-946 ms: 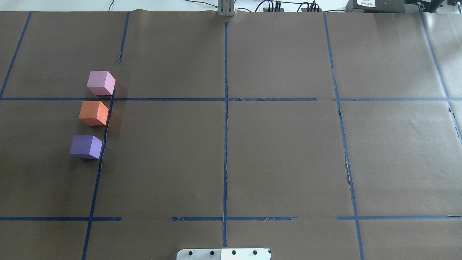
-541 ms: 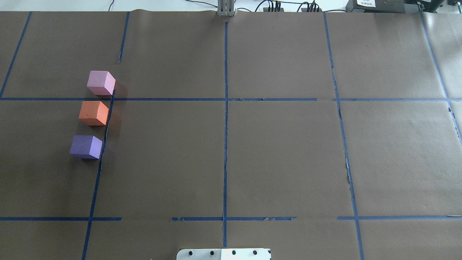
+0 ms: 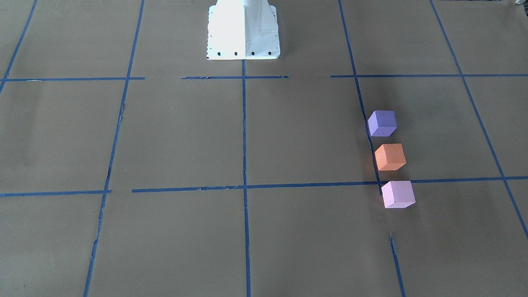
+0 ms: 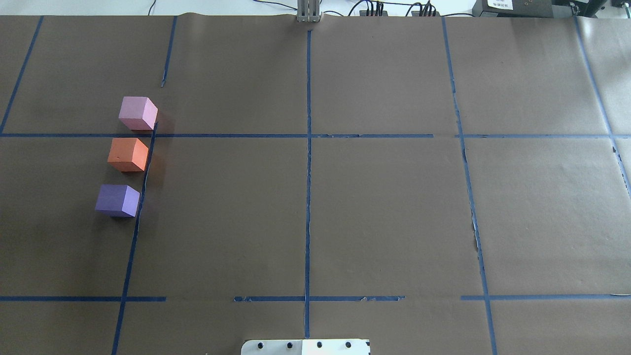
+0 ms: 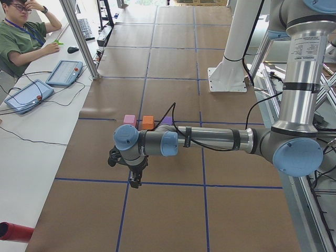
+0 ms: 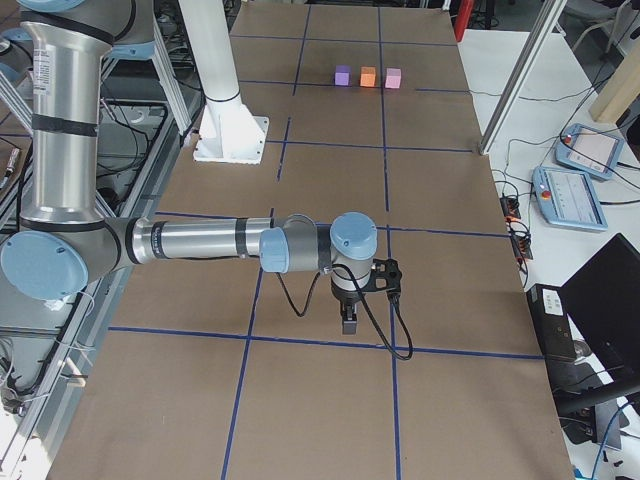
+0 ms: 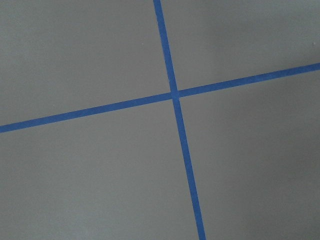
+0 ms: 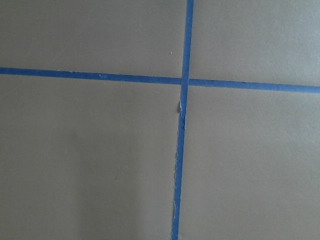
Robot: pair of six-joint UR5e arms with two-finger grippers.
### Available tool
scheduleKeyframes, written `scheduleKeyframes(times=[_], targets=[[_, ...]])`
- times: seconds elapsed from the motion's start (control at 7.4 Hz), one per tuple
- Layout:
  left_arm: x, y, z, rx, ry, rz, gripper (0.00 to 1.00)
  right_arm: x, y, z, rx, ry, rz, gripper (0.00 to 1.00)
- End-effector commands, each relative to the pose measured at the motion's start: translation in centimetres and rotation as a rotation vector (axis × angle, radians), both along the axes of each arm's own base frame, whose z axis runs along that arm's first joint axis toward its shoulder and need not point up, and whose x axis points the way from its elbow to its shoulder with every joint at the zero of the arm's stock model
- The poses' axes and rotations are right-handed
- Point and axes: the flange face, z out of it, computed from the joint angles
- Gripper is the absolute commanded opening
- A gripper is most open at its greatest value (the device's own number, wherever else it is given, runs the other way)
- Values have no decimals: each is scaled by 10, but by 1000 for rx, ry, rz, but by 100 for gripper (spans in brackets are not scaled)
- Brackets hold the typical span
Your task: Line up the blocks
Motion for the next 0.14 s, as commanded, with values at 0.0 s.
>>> scheduleKeyframes(times=[0.0], targets=[[0, 0, 0, -1, 0, 0, 100, 0, 0, 0, 0, 0, 0, 100]])
